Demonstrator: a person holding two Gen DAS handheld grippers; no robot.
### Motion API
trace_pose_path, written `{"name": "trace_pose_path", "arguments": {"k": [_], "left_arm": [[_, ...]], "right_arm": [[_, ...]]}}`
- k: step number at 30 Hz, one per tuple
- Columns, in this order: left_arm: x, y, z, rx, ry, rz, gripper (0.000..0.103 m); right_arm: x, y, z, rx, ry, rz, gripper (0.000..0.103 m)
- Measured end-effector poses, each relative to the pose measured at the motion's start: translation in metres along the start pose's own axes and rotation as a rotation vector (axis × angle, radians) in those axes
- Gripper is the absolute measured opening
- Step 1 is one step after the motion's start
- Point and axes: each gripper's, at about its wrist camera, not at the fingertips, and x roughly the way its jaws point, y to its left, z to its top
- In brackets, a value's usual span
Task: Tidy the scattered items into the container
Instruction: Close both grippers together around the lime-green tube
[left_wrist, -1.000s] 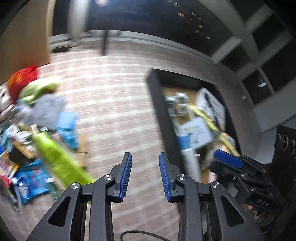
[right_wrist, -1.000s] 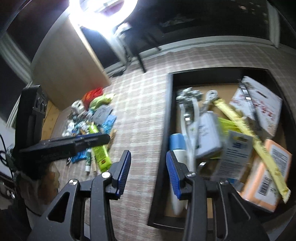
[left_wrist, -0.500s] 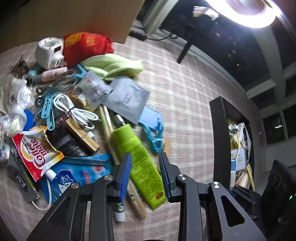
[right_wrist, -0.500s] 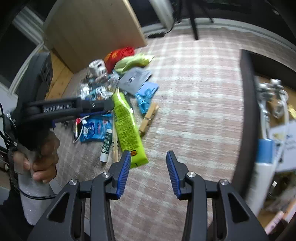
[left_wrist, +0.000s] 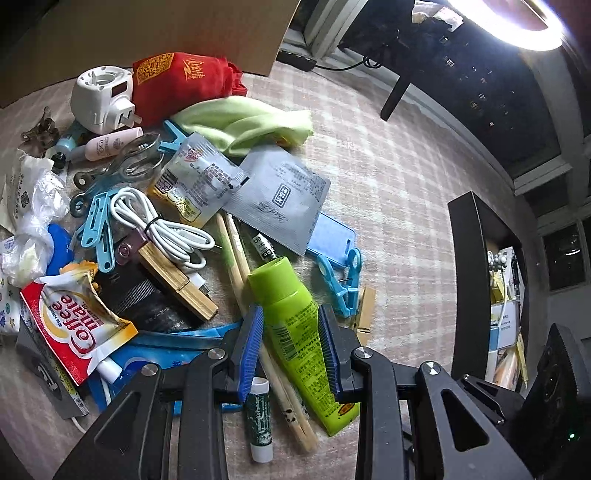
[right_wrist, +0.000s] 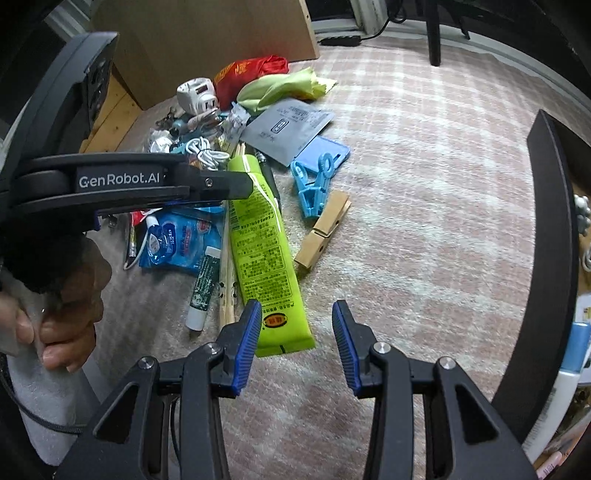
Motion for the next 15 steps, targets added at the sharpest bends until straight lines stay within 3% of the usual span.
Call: {"name": "trace_pose_path", "arguments": {"k": [11, 15], "left_arm": [[0.01, -0.001, 0.001, -0.011, 0.021, -0.019, 0.031], [0.009, -0.007, 0.002, 0.0, 0.018, -0.024, 0.031]], "right_arm": [[0.02, 0.0, 0.006, 0.0, 0.046, 0.025, 0.039], [0.022, 0.0, 0.009, 0.005, 0.05, 0.042, 0.032]]}}
